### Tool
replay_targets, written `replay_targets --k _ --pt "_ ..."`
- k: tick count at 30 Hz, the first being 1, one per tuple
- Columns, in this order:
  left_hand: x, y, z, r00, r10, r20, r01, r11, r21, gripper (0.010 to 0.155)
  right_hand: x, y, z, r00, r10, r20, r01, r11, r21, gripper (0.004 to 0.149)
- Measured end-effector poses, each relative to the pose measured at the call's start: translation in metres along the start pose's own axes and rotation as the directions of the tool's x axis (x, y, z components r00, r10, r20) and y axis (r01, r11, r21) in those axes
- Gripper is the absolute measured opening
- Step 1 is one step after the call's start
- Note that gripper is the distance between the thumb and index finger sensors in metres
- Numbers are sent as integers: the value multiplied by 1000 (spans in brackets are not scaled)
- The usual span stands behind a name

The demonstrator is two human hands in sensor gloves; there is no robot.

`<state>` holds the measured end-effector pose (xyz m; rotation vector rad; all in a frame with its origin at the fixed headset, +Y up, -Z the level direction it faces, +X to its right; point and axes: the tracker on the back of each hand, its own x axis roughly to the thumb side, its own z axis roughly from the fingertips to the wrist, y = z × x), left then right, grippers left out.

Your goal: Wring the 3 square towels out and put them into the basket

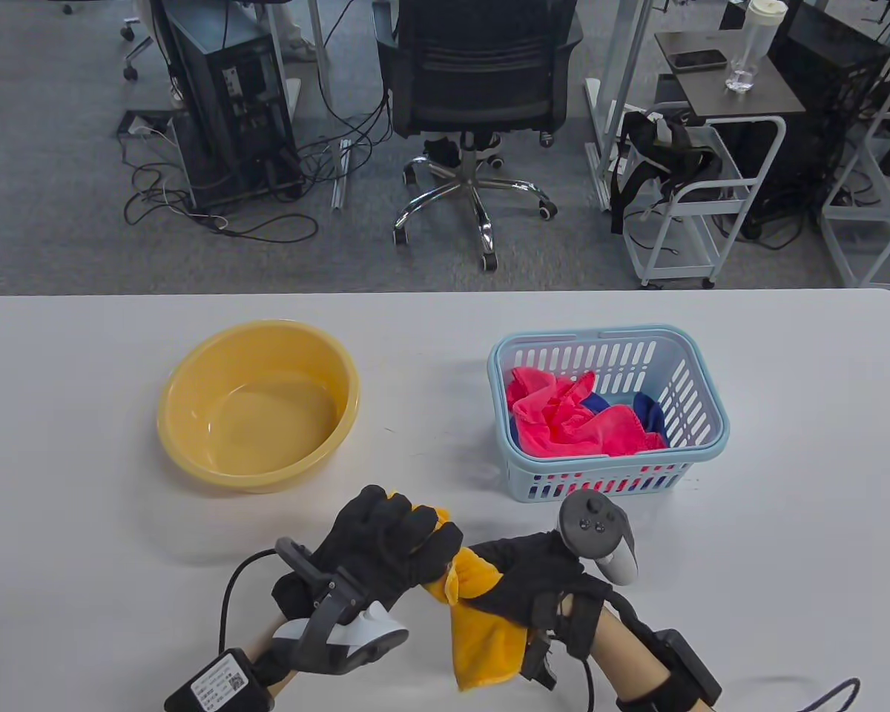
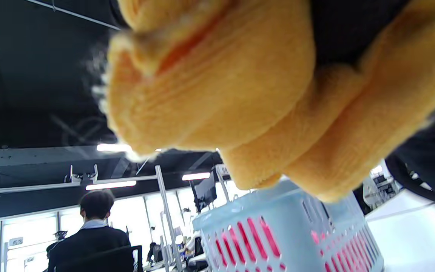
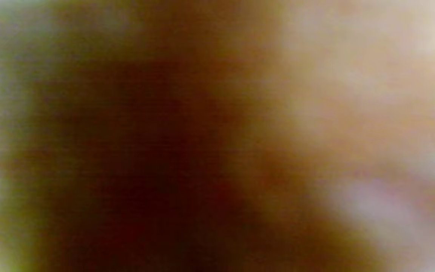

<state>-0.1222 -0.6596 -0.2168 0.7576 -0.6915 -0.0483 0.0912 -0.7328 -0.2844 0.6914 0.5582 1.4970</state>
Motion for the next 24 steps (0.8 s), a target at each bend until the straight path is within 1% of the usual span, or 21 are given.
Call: replay_targets --k 1,2,4,5,7,8,9,10,11,12,13,14,15,16,17,18,19,21,22,23,24 --pt "1 2 0 1000 14 0 -14 1000 11 51 -6 4 -3 992 -125 -12 126 989 73 49" --pt "3 3 2 1000 18 5 -18 1000 26 51 -8 8 -6 986 -167 -19 168 979 119 49" --pt "2 5 3 1000 10 19 -11 999 40 51 -7 11 -9 988 -155 -7 154 971 181 49" --pt "2 5 4 1000 12 21 -13 999 48 51 -4 10 -9 991 -132 12 128 976 178 49" --pt "0 5 2 1000 2 -6 -1 999 40 51 1 6 -7 998 -52 46 47 993 106 50" --pt "-2 3 1 999 7 -47 -6 1000 31 51 8 3 -4 997 15 72 -16 1000 17 50" --pt "-7 -2 -1 991 29 -128 -32 999 -17 52 20 1 3 980 166 107 -151 979 -139 51" --pt "-12 -7 -2 966 102 -238 -125 988 -86 53 31 1 10 905 414 98 -365 874 -321 52" --pt "-18 -11 -2 934 182 -307 -229 965 -124 54 41 4 15 782 619 74 -531 724 -441 52" --pt "-25 -17 -3 877 279 -390 -363 918 -159 55 54 11 23 518 855 -23 -725 425 -543 53" --pt "-33 -21 -4 833 292 -469 -433 873 -225 55 64 20 30 296 945 -139 -813 173 -556 58" --pt "-43 -23 -3 793 291 -536 -501 812 -300 55 75 29 36 106 969 -222 -844 -30 -535 62" --pt "-49 -23 -2 769 310 -559 -529 799 -285 55 81 33 39 28 968 -248 -827 -117 -550 63" --pt "-58 -22 -1 730 329 -599 -552 801 -234 55 89 40 44 -60 965 -255 -788 -203 -581 64" --pt "-72 -18 2 685 338 -646 -565 805 -178 56 98 44 49 -98 954 -283 -762 -255 -595 61" --pt "-83 -13 3 659 344 -669 -562 816 -134 56 104 46 53 -89 948 -304 -760 -262 -594 61" --pt "-90 -9 4 645 346 -682 -560 821 -114 56 107 47 56 -66 944 -323 -767 -255 -589 63" --pt "-99 -2 8 646 388 -658 -594 797 -112 56 112 48 60 -20 957 -289 -747 -207 -632 66" --pt "-95 2 11 663 387 -641 -592 795 -132 56 111 49 59 6 969 -248 -753 -159 -639 70" --pt "-90 4 13 697 374 -612 -578 798 -170 56 108 51 57 15 976 -216 -769 -127 -627 74" --pt "-82 6 15 744 348 -570 -556 796 -239 57 103 54 53 33 986 -166 -791 -76 -607 79"
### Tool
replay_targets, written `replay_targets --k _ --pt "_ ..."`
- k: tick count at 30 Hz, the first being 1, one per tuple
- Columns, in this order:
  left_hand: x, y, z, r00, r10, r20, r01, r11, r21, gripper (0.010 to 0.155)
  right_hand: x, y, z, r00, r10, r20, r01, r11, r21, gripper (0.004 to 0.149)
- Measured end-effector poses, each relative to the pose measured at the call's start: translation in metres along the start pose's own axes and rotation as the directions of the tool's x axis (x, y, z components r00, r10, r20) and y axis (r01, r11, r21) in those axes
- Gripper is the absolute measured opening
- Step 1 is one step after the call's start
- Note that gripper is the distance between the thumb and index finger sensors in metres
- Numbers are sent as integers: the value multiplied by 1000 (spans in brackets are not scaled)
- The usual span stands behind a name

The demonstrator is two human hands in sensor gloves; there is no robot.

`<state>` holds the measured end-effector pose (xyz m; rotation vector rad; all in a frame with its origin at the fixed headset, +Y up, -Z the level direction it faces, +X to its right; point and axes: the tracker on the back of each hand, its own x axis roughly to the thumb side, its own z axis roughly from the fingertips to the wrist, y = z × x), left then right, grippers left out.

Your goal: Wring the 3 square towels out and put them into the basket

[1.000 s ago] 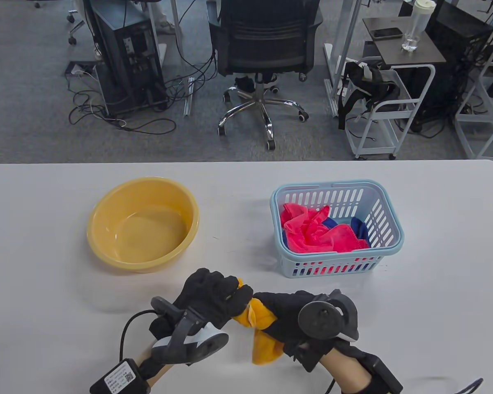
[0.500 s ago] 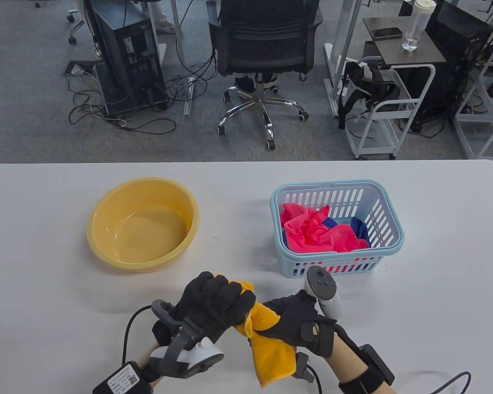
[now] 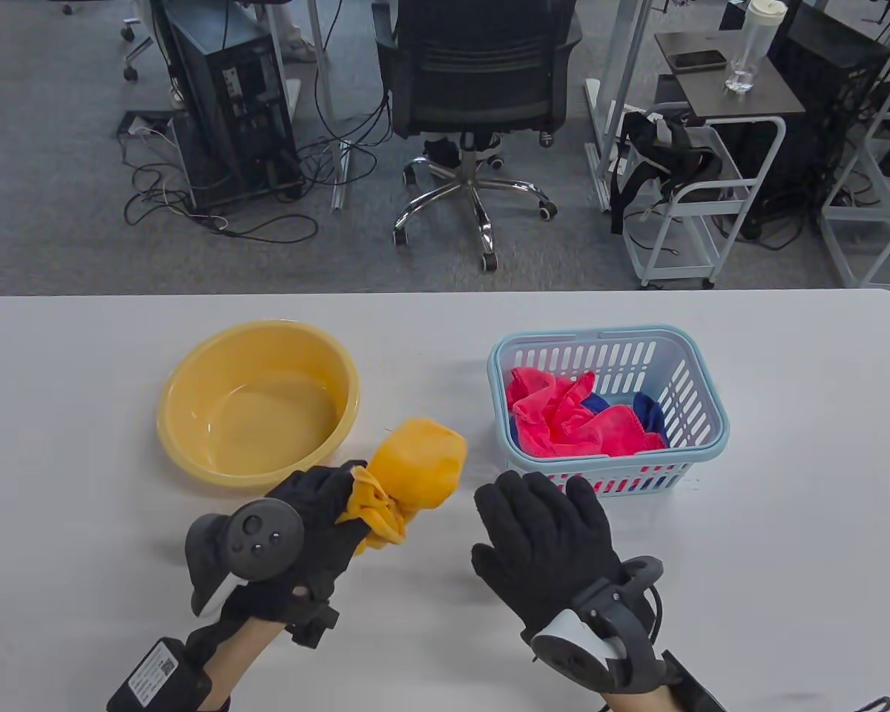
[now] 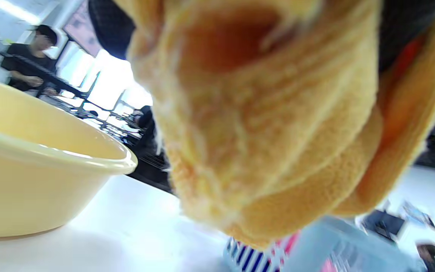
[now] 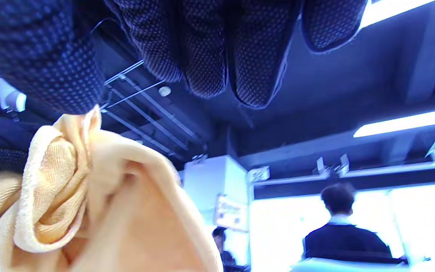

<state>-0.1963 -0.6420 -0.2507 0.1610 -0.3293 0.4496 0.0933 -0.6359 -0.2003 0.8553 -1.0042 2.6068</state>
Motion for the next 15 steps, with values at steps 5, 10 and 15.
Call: replay_targets --k 5,10,15 --pt "22 -20 27 985 -50 164 58 997 -45 58 19 36 6 985 -169 29 161 970 184 88" --pt "13 -51 40 976 -25 219 33 999 -33 57 22 60 9 964 -263 -37 263 922 285 72" --pt "-3 -71 41 973 -153 174 173 979 -107 67 22 71 5 975 -220 -22 213 906 365 61"
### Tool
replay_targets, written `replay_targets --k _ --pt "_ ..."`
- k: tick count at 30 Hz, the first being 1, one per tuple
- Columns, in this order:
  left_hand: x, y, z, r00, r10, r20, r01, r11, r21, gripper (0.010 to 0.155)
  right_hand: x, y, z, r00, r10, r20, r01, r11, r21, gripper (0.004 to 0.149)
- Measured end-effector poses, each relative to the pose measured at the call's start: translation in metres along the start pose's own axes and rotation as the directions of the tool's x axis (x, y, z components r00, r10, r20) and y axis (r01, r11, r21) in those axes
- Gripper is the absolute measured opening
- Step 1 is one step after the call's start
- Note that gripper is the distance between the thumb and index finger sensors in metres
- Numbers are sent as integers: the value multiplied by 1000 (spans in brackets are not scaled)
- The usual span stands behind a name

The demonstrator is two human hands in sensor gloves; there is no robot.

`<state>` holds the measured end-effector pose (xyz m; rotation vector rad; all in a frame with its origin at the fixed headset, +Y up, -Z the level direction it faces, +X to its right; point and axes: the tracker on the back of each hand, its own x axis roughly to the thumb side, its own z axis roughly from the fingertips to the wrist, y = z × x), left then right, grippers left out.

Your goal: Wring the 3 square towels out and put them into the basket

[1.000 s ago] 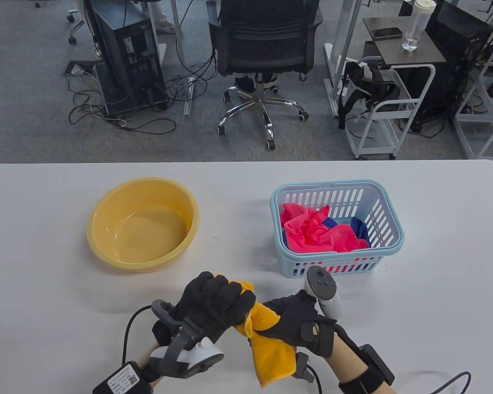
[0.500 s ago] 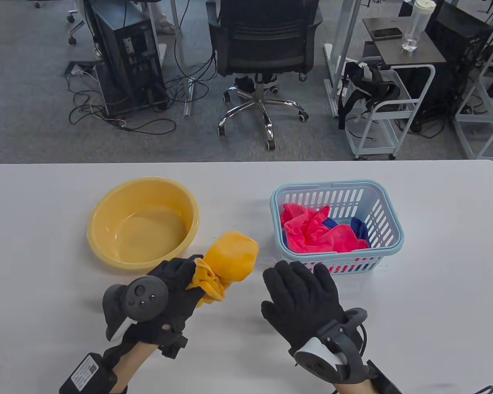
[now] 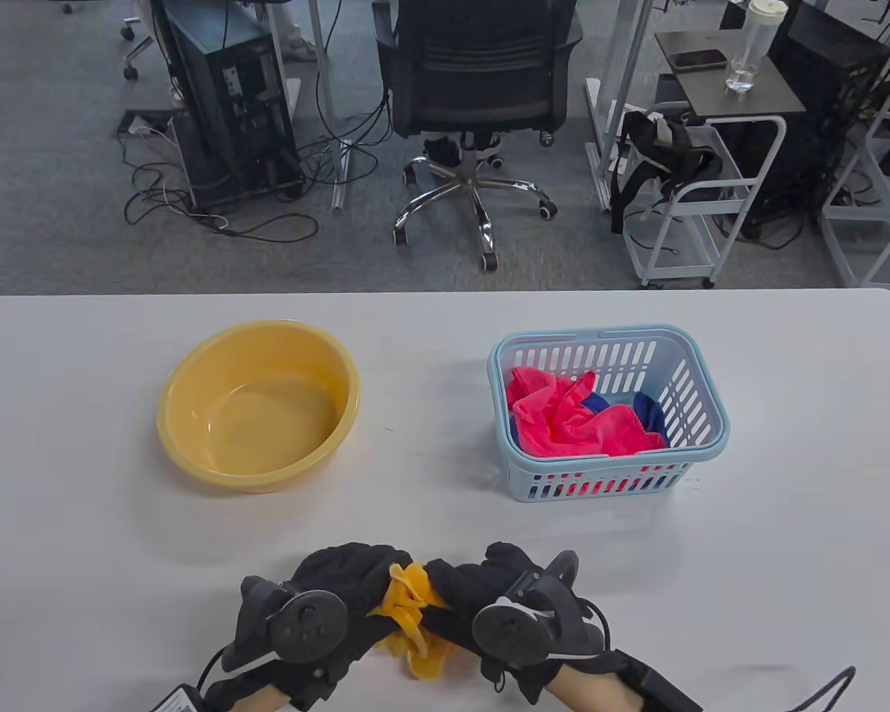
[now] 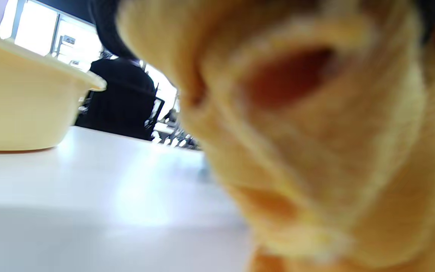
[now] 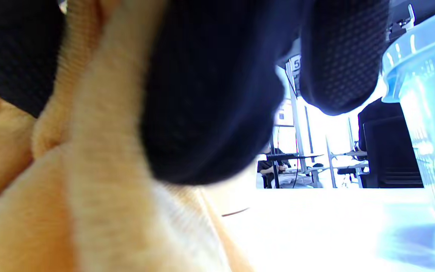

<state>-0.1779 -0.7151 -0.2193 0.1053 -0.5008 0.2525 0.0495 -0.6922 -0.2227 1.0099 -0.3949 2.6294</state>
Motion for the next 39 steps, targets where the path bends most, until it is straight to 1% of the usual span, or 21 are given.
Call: replay_targets --k 1,3,4,7,8,10,14,16,20,22,25,26,28,30,32,34,35,36,37,38,39 --pt "-1 0 -1 1000 -1 3 1 1000 12 69 -1 0 -1 1000 -18 -6 19 1000 8 60" --pt "-2 1 -4 999 41 5 -40 998 -53 72 -6 -4 1 998 -59 -32 59 998 6 59" --pt "-1 3 -3 999 49 0 -49 997 -64 74 -9 -9 1 995 -82 -48 82 997 1 59" --pt "-1 7 1 1000 3 -15 -4 998 -68 79 -20 -24 3 982 -165 -96 163 986 -30 59" --pt "-1 8 2 999 -21 -38 17 996 -88 80 -25 -31 4 973 -200 -112 196 979 -51 59" --pt "-4 8 4 999 -8 -43 3 992 -129 84 -34 -45 6 960 -251 -124 236 964 -118 59" --pt "-8 8 6 999 -4 -48 -3 989 -146 87 -63 -68 13 900 -405 -162 358 898 -258 59" --pt "-7 7 6 999 -16 -47 8 988 -156 88 -78 -75 17 844 -506 -176 431 837 -337 59" --pt "-6 3 6 999 -25 -36 18 983 -184 88 -98 -87 23 746 -645 -167 528 725 -442 59" --pt "-7 0 5 999 -31 -34 23 978 -209 88 -114 -98 24 663 -733 -153 574 629 -525 60" --pt "-9 -3 4 998 -46 -38 36 971 -235 89 -137 -113 20 570 -809 -142 584 520 -623 60" --pt "-9 -3 4 998 -43 -38 33 972 -234 89 -147 -120 18 530 -837 -134 579 473 -665 60" --pt "-9 -2 4 998 -43 -39 33 972 -234 89 -163 -130 14 487 -864 -129 549 418 -723 60" --pt "-9 -2 4 998 -44 -42 33 971 -235 89 -178 -138 11 493 -855 -159 491 425 -761 61" --pt "-10 -3 4 998 -43 -46 31 969 -243 89 -193 -139 8 518 -829 -213 432 468 -771 62" --pt "-11 -3 4 998 -42 -49 29 968 -250 88 -204 -133 5 515 -795 -320 404 554 -728 68" --pt "-11 -4 3 998 -46 -50 31 966 -256 89 -207 -126 3 517 -756 -402 407 630 -661 75" --pt "-12 -4 3 998 -47 -52 32 965 -262 88 -207 -122 2 536 -705 -464 404 697 -592 81" --pt "-13 -5 3 997 -45 -55 29 963 -267 88 -204 -118 3 594 -609 -525 368 787 -496 82" --pt "-13 -5 3 997 -47 -57 30 963 -268 89 -196 -115 4 666 -522 -533 288 839 -462 82" --pt "-13 -5 3 997 -49 -58 32 963 -268 88 -190 -113 3 714 -472 -516 254 862 -438 80"
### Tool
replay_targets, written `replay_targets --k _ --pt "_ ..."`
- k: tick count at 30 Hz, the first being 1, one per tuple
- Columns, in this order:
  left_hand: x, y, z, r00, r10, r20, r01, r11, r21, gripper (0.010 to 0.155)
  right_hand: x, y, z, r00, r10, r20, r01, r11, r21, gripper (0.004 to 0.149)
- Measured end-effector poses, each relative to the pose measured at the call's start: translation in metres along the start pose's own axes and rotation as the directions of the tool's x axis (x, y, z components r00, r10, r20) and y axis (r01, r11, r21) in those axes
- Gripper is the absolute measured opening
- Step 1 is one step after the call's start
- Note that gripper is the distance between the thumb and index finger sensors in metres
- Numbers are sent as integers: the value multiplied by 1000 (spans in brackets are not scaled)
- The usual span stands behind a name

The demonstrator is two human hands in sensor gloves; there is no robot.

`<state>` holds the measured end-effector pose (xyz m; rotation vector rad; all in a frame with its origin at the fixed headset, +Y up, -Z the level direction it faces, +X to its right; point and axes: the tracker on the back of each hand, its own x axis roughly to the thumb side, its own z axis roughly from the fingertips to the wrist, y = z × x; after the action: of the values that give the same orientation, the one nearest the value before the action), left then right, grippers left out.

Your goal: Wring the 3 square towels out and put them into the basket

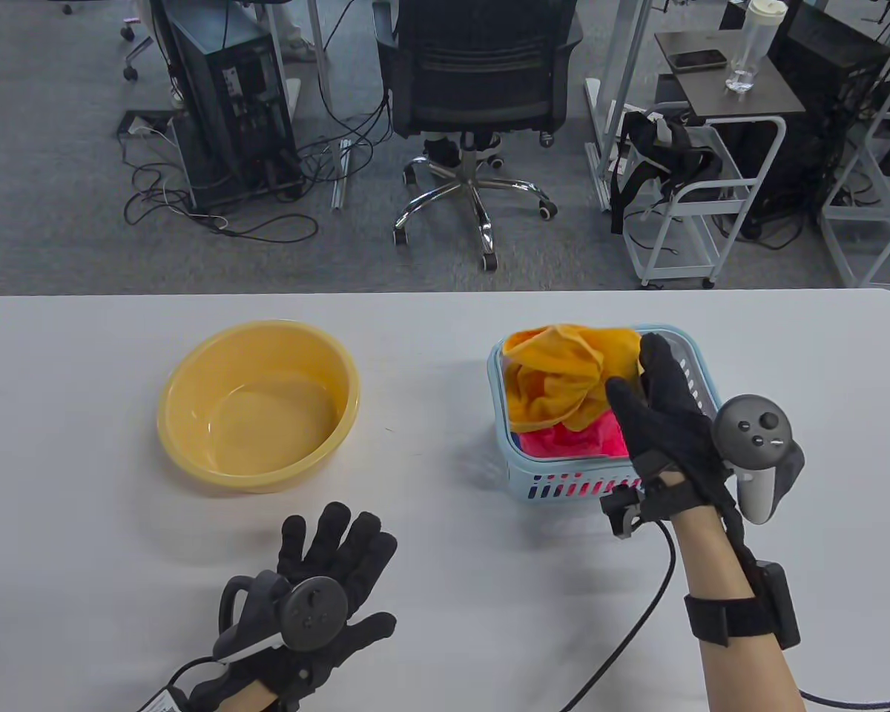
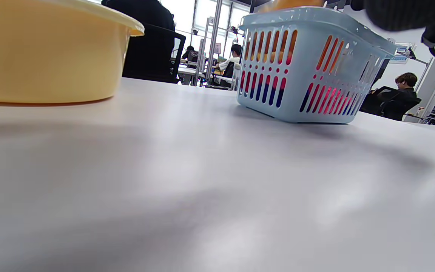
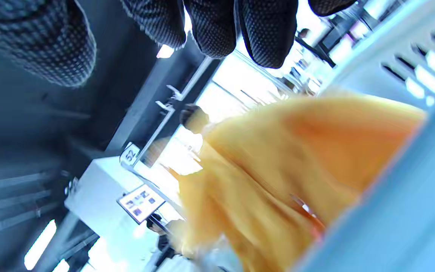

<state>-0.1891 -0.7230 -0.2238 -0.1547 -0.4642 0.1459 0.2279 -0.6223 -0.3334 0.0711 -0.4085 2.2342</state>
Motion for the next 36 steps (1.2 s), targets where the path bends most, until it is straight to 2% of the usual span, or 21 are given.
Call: replay_targets --k 3,7,14,18,22,24,25,30,36 --pt "-1 0 0 1000 0 -6 0 1000 1 88 21 14 22 974 147 172 -165 982 93 78" --pt "-2 0 -1 1000 -2 -12 2 1000 3 89 47 31 53 885 259 387 -332 934 135 79" --pt "-2 2 1 1000 1 -16 0 1000 19 89 71 64 104 741 292 604 -459 878 138 81" --pt "-1 1 1 1000 -7 -14 7 1000 16 89 70 85 123 721 262 641 -468 867 172 81" --pt "1 0 2 1000 -16 -10 16 1000 14 89 47 113 139 718 250 650 -491 843 218 84" --pt "2 -2 2 1000 -24 -9 24 1000 4 89 38 126 151 749 234 620 -531 772 350 86" --pt "2 -3 1 1000 -25 -9 25 1000 3 90 37 126 153 749 239 618 -541 759 363 86" --pt "3 -7 -1 999 -31 -18 30 999 -29 90 49 117 157 733 209 648 -494 818 295 85" --pt "3 1 4 999 -26 -37 26 1000 -17 90 45 117 156 740 184 647 -474 825 308 84"
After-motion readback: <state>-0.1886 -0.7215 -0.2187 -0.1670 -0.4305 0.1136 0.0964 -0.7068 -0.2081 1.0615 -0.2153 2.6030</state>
